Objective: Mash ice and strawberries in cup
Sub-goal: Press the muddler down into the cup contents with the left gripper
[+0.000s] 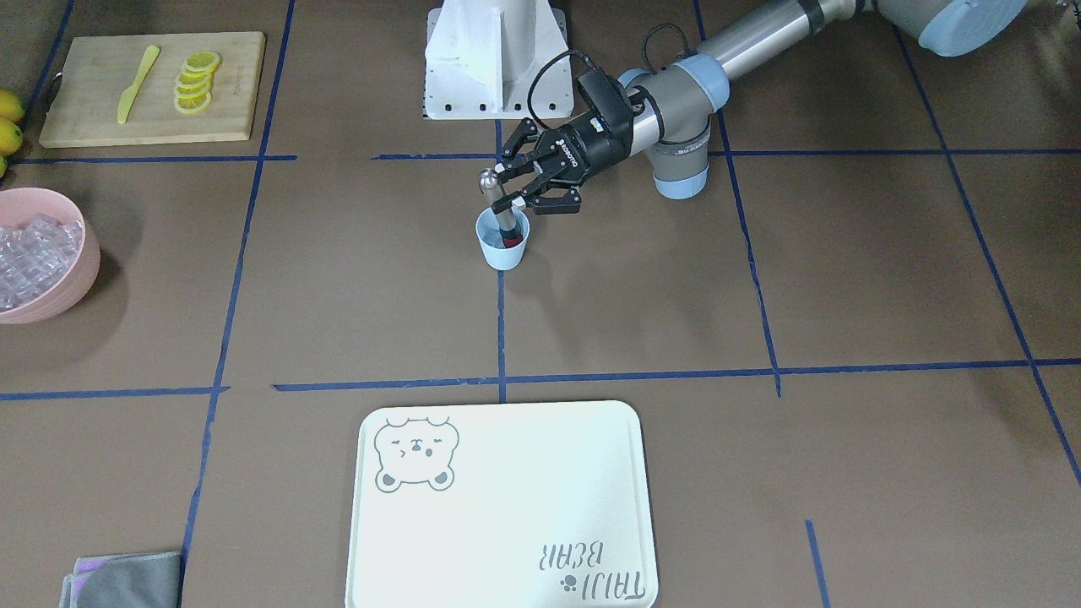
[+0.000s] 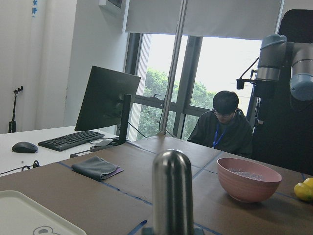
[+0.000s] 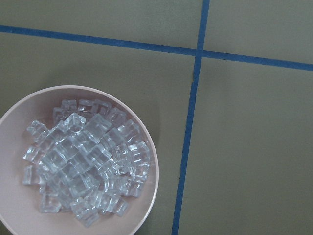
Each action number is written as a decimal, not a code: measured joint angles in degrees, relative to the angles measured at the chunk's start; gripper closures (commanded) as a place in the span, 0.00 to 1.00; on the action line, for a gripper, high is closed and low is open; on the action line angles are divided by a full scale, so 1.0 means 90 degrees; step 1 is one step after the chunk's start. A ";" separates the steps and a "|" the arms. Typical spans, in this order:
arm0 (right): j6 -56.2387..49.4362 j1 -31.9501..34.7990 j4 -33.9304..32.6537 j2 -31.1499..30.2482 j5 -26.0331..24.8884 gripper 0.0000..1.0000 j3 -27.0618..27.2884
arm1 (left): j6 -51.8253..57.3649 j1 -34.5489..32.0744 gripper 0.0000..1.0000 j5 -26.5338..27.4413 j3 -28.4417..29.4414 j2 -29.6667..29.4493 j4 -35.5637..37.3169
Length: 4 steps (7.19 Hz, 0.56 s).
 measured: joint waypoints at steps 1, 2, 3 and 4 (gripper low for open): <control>0.0000 0.0000 0.0000 0.0000 0.0000 0.01 0.0000 | 0.0048 0.0049 0.99 0.0058 0.0036 -0.0015 -0.0023; 0.0000 0.0000 0.0000 0.0000 0.0002 0.01 -0.0001 | 0.0066 0.0071 0.99 0.0085 0.0043 -0.0035 -0.0025; 0.0000 0.0000 0.0000 0.0000 0.0004 0.01 -0.0001 | 0.0072 0.0069 0.99 0.0091 0.0026 -0.0059 -0.0025; 0.0000 0.0000 0.0000 0.0000 0.0002 0.01 -0.0001 | 0.0072 0.0043 0.99 0.0091 -0.0025 -0.0075 -0.0020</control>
